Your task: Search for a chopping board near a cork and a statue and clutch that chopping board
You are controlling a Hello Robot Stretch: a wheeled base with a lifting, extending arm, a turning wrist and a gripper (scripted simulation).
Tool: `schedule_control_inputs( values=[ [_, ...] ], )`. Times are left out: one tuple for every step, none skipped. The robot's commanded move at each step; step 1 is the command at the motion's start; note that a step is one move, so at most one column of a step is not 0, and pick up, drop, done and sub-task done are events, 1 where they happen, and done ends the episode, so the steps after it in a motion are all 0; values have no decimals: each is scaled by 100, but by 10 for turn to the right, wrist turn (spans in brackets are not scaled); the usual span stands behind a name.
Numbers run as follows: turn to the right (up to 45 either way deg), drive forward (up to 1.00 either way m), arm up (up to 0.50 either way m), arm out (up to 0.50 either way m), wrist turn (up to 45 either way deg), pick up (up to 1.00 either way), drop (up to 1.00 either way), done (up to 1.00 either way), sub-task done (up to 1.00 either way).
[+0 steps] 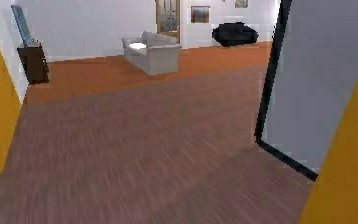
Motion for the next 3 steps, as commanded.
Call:
schedule_control_inputs(
  values=[
    [30,0,0,0,0,0,0,0,0],
    [0,100,0,0,0,0,0,0,0],
    [30,0,0,0,0,0,0,0,0]
  ],
)
